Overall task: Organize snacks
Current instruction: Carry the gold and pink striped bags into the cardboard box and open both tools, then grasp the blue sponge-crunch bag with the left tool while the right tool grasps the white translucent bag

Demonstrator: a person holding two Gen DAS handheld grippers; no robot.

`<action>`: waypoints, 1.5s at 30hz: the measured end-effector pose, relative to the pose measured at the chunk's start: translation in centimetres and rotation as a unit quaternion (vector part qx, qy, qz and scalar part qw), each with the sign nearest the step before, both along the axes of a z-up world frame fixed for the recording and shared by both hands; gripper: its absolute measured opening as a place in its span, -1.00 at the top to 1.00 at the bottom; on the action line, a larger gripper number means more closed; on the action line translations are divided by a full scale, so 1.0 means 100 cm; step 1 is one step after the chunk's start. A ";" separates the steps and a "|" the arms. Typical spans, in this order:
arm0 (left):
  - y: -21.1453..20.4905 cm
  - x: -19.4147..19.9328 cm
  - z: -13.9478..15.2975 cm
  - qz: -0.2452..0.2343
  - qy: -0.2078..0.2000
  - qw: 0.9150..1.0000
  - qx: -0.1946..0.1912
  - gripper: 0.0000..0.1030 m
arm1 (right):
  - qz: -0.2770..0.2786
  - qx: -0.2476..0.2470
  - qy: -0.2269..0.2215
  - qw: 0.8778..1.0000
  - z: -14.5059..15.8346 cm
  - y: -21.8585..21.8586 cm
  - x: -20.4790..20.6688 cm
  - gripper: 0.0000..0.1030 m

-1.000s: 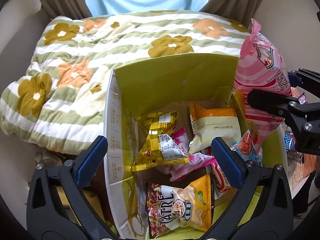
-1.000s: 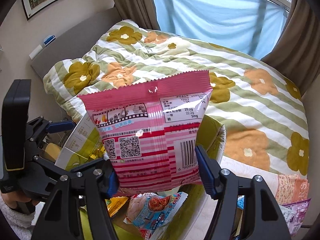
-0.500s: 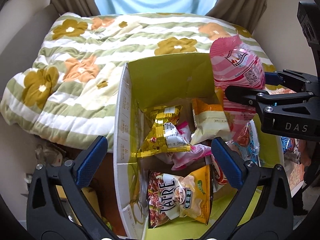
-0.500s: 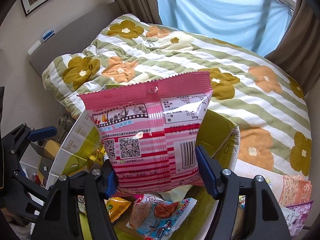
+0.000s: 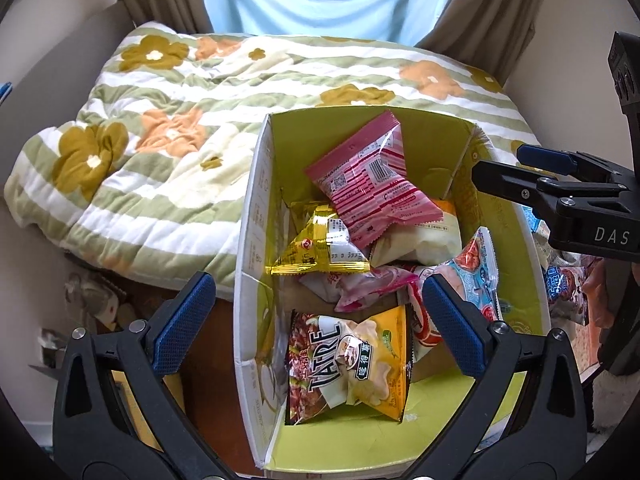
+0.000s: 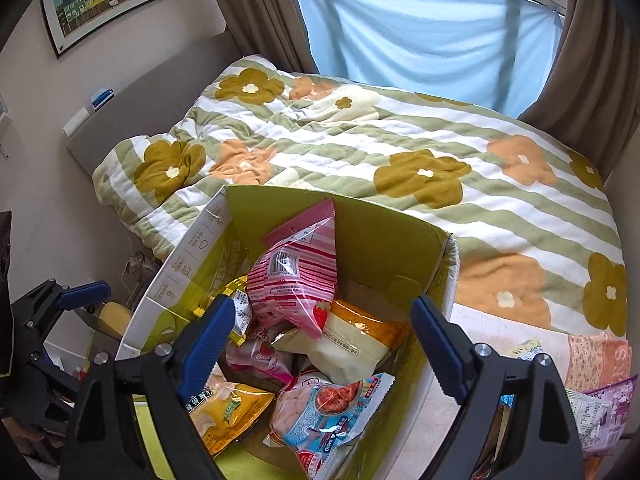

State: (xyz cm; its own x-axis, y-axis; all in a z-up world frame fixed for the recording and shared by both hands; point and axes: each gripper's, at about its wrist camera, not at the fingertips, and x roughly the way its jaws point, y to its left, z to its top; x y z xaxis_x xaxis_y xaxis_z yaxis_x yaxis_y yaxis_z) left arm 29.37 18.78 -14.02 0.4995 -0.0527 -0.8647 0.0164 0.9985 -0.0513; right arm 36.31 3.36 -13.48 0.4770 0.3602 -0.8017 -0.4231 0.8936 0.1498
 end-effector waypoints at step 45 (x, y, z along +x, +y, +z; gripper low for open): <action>-0.316 -0.074 -0.007 -0.183 0.021 0.982 -0.035 -0.99 | -0.192 -0.021 0.023 0.981 -0.020 -0.322 -0.205 -0.69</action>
